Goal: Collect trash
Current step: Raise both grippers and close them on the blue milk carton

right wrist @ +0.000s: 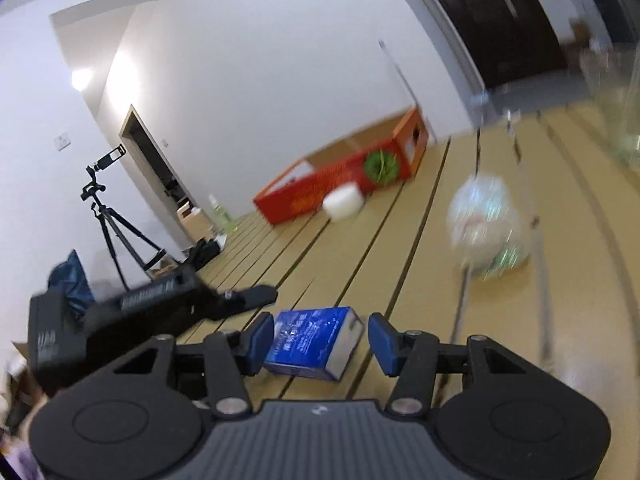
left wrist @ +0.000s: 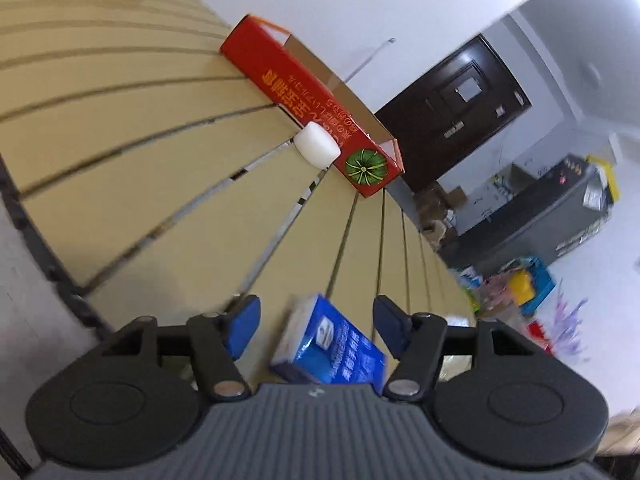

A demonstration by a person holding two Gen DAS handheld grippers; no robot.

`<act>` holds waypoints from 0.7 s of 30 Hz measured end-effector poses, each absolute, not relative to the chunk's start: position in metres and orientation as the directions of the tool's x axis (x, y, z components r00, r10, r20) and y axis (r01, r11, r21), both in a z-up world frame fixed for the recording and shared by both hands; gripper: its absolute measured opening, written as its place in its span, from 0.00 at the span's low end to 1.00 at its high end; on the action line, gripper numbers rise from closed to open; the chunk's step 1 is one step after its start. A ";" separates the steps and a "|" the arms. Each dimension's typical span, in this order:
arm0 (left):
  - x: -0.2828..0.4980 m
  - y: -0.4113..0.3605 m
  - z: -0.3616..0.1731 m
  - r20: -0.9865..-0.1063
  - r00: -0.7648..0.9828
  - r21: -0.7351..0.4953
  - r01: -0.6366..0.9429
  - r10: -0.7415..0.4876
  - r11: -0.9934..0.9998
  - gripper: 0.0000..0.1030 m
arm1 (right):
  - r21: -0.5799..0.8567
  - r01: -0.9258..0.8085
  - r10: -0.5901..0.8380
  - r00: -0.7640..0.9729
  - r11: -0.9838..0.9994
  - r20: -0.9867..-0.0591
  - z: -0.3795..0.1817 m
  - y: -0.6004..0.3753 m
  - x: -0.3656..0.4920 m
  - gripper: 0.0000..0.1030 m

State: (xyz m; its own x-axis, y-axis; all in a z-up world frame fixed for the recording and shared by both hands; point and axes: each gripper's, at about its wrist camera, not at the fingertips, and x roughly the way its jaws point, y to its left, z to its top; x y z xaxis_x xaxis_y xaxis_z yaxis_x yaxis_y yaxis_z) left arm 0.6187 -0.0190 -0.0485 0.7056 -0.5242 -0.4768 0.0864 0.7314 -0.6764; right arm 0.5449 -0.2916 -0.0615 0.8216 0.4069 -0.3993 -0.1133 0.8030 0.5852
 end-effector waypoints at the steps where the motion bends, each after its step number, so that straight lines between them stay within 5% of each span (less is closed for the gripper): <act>1: 0.617 -0.019 -0.045 -0.481 0.709 -0.653 0.103 -0.516 0.750 0.64 | 0.588 -0.102 0.402 0.821 0.802 -0.405 -0.064 -0.288 0.546 0.51; 6: 0.610 -0.025 -0.032 -0.475 0.725 -0.542 0.207 -0.500 0.815 0.61 | 0.581 -0.061 0.379 0.812 0.811 -0.444 -0.074 -0.273 0.563 0.47; 9: 0.611 -0.036 -0.041 -0.496 0.687 -0.524 0.250 -0.530 0.814 0.52 | 0.586 -0.045 0.380 0.802 0.809 -0.461 -0.079 -0.266 0.568 0.34; 11: 0.615 -0.035 -0.047 -0.502 0.651 -0.551 0.267 -0.570 0.790 0.35 | 0.578 -0.049 0.373 0.807 0.814 -0.458 -0.080 -0.264 0.566 0.32; 21: 0.582 -0.020 -0.047 -0.486 0.684 -0.574 0.220 -0.545 0.788 0.26 | 0.560 -0.112 0.413 0.794 0.821 -0.446 -0.072 -0.263 0.553 0.20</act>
State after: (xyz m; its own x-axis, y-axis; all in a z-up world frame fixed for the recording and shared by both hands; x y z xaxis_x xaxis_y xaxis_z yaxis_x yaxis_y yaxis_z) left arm 0.5818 -0.0203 -0.0473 0.6835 -0.5449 -0.4857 0.2204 0.7884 -0.5743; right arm 0.5534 -0.2635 -0.0724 0.7943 0.4128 -0.4458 -0.1120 0.8207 0.5603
